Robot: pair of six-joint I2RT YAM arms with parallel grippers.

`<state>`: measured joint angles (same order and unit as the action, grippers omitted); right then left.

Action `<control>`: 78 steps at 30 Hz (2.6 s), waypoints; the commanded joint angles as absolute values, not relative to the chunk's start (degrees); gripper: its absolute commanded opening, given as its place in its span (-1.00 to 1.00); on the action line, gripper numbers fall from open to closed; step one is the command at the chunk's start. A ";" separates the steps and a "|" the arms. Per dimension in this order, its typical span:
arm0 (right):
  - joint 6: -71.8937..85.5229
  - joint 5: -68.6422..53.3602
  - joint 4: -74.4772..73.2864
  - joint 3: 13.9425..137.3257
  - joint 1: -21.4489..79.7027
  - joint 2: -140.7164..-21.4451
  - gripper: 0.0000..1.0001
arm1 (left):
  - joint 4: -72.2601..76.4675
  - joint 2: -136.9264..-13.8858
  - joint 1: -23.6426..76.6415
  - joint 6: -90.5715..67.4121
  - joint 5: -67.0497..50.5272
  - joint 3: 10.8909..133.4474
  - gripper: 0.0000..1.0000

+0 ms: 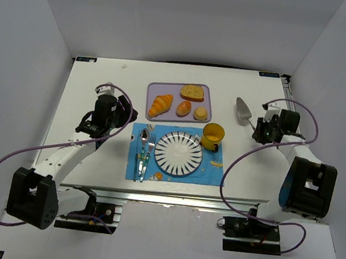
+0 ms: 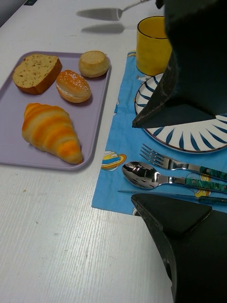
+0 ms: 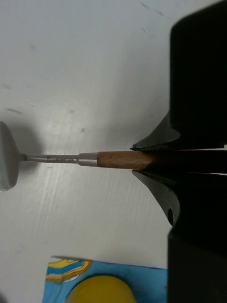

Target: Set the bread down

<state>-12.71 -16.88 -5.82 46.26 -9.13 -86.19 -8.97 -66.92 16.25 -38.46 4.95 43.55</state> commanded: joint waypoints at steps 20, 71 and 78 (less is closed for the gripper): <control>-62.47 -1.68 -40.08 92.63 7.47 -103.79 -1.00 | -14.32 -96.31 16.00 -24.97 5.18 66.96 0.25; -78.04 3.95 -45.44 100.11 11.60 -109.60 -1.00 | -13.18 -121.73 13.62 -21.80 -3.51 87.71 -0.27; -79.19 4.22 -46.23 100.90 11.69 -109.95 -1.00 | -15.54 -123.04 13.62 -21.10 -2.72 89.81 -0.30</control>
<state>-71.33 4.01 -45.01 97.82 11.38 -110.04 -14.02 -122.28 13.61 -21.87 -2.17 87.53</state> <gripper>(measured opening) 0.226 0.357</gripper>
